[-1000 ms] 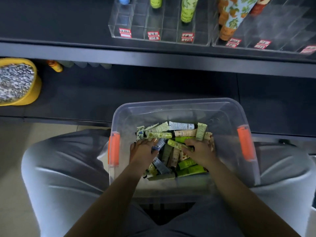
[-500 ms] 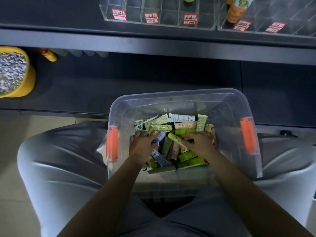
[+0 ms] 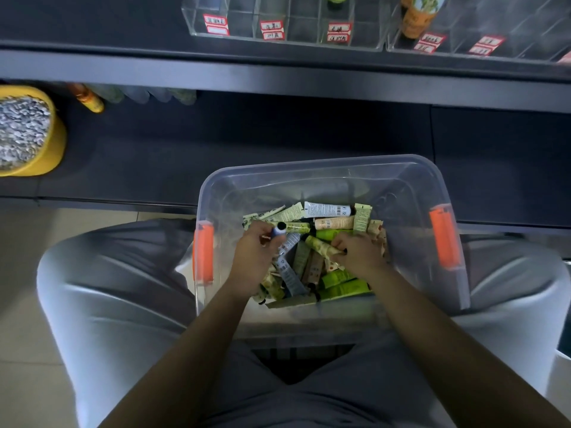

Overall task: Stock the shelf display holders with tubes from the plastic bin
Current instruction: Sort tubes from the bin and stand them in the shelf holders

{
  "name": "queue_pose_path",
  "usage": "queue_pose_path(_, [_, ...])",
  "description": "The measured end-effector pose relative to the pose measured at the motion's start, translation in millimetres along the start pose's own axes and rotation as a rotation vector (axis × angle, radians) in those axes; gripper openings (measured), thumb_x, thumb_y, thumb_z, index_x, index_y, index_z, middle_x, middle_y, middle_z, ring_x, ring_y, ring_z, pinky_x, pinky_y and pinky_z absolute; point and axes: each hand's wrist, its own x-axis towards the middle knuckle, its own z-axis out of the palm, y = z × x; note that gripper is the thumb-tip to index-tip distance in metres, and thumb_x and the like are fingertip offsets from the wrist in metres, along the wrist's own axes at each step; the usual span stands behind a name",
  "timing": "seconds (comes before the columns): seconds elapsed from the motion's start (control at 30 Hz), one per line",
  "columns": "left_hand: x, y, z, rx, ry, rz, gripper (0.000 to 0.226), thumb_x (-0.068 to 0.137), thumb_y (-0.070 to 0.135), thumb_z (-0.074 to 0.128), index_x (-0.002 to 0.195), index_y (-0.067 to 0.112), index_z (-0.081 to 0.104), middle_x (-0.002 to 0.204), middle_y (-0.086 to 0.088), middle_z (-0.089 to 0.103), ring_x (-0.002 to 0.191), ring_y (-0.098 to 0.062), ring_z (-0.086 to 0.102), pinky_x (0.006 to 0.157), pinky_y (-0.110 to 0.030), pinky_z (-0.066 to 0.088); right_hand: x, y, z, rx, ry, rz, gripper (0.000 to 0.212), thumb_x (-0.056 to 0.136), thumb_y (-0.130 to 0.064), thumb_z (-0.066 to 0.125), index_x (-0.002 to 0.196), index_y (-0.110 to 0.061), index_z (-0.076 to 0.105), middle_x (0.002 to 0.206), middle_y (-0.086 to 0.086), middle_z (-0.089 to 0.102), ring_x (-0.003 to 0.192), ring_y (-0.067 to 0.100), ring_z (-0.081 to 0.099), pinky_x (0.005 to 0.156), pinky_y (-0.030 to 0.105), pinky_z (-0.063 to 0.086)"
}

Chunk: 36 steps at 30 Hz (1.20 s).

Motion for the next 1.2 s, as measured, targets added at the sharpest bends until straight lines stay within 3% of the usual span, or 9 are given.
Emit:
queue_pose_path(0.1, [-8,7,-5,-0.168,0.042,-0.05,0.016,0.088,0.024,0.065,0.097,0.025,0.051,0.085,0.004,0.061,0.077,-0.011,0.061,0.071,-0.022,0.05,-4,-2,-6,0.13,-0.001,0.02,0.027,0.082,-0.018,0.07,0.109,-0.016,0.064,0.112,0.006,0.066,0.107,0.022,0.057,0.091,0.033,0.046])
queue_pose_path(0.2, [-17,12,-12,-0.332,0.034,-0.093,0.018,0.09,0.024,0.062,0.104,0.03,0.053,0.096,-0.008,0.066,0.085,-0.026,0.067,0.079,-0.037,0.057,-15,-5,-16,0.391,0.042,0.04,0.028,0.083,-0.012,0.069,0.111,-0.012,0.065,0.116,0.006,0.062,0.102,0.017,0.055,0.081,0.026,0.041])
queue_pose_path(0.4, [-42,29,-20,-0.742,0.048,-0.294,0.019,0.086,0.014,0.067,0.091,0.008,0.05,0.095,-0.012,0.067,0.091,-0.026,0.069,0.078,-0.028,0.056,-48,-15,-31,0.768,0.218,0.02,0.013,0.083,-0.015,0.07,0.094,-0.022,0.069,0.109,0.001,0.064,0.103,0.019,0.059,0.078,0.027,0.044])
queue_pose_path(0.53, [-58,35,-25,-0.94,0.033,-0.416,0.013,0.087,0.008,0.064,0.085,0.008,0.052,0.083,-0.006,0.064,0.076,-0.014,0.061,0.072,-0.021,0.048,-74,-18,-33,1.017,0.324,0.064,0.011,0.084,-0.016,0.067,0.087,-0.027,0.07,0.102,0.001,0.069,0.1,0.02,0.064,0.085,0.032,0.051])
queue_pose_path(0.6, [-66,39,-30,-1.064,-0.017,-0.435,0.009,0.087,0.008,0.063,0.093,0.008,0.056,0.084,-0.003,0.064,0.07,-0.009,0.063,0.068,-0.018,0.046,-86,-20,-33,1.15,0.35,0.071,0.01,0.085,-0.015,0.067,0.091,-0.021,0.07,0.1,0.003,0.071,0.1,0.022,0.065,0.091,0.035,0.051])
queue_pose_path(0.73, [-79,46,-41,-1.25,-0.139,-0.38,0.022,0.088,0.014,0.061,0.108,0.006,0.058,0.1,-0.006,0.061,0.087,-0.01,0.059,0.077,-0.019,0.049,-106,-27,-44,1.358,0.382,0.008,0.007,0.087,-0.013,0.064,0.093,-0.013,0.067,0.091,0.004,0.069,0.094,0.021,0.064,0.091,0.033,0.05])
queue_pose_path(0.9, [-87,67,-51,-1.235,-0.279,-0.245,0.023,0.082,0.014,0.064,0.103,0.004,0.06,0.095,-0.008,0.064,0.088,-0.013,0.062,0.074,-0.019,0.055,-126,-42,-71,1.425,0.413,-0.138,0.02,0.081,-0.021,0.07,0.098,-0.013,0.067,0.093,0.002,0.069,0.091,0.016,0.065,0.084,0.028,0.049])
queue_pose_path(0.97, [-87,77,-57,-1.224,-0.289,-0.186,0.015,0.086,0.01,0.06,0.1,0.006,0.058,0.096,-0.009,0.066,0.09,-0.017,0.065,0.078,-0.023,0.056,-131,-50,-81,1.423,0.439,-0.19,0.01,0.08,-0.021,0.071,0.088,-0.016,0.066,0.084,-0.003,0.068,0.084,0.011,0.064,0.081,0.027,0.048])
queue_pose_path(1.2, [-74,115,-85,-0.911,-0.081,0.083,0.015,0.087,0.01,0.063,0.1,0.018,0.064,0.091,0.0,0.067,0.083,-0.013,0.056,0.076,-0.025,0.046,-140,-89,-115,1.324,0.558,-0.326,0.005,0.081,-0.02,0.072,0.08,-0.023,0.068,0.076,-0.005,0.066,0.075,0.01,0.058,0.077,0.027,0.046])
